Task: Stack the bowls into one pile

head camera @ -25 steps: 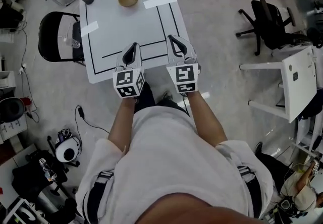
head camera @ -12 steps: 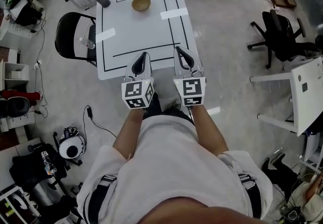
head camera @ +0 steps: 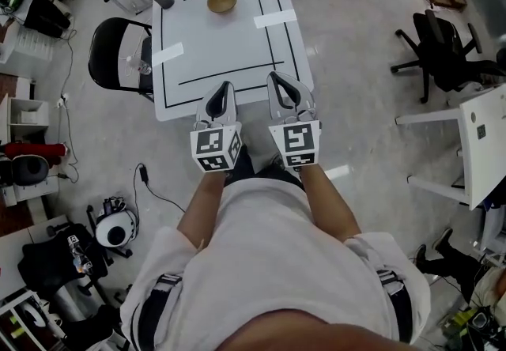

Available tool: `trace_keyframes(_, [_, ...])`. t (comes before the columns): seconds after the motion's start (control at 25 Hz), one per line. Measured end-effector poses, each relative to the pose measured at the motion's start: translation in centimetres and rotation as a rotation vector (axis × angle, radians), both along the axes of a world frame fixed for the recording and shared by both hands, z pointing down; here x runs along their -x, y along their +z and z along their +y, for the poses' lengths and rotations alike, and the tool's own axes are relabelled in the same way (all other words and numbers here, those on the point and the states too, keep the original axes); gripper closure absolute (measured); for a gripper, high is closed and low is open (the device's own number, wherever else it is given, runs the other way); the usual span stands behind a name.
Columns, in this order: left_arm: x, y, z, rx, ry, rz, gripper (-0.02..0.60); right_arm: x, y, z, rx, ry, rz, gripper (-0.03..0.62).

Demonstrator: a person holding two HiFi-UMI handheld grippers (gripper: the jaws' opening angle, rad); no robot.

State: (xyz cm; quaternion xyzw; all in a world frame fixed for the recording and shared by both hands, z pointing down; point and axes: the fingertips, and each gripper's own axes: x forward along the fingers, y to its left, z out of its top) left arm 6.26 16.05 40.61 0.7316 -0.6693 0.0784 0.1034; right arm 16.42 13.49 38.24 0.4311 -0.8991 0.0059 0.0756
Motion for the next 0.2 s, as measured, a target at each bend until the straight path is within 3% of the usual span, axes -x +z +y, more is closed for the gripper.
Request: trace_keyframes(0.2, [-0.42,0.49,0.68,0.022,0.044,-0.029,0.578,0.7,0.54,1.14,0.021,0.004,-0.02,0.595])
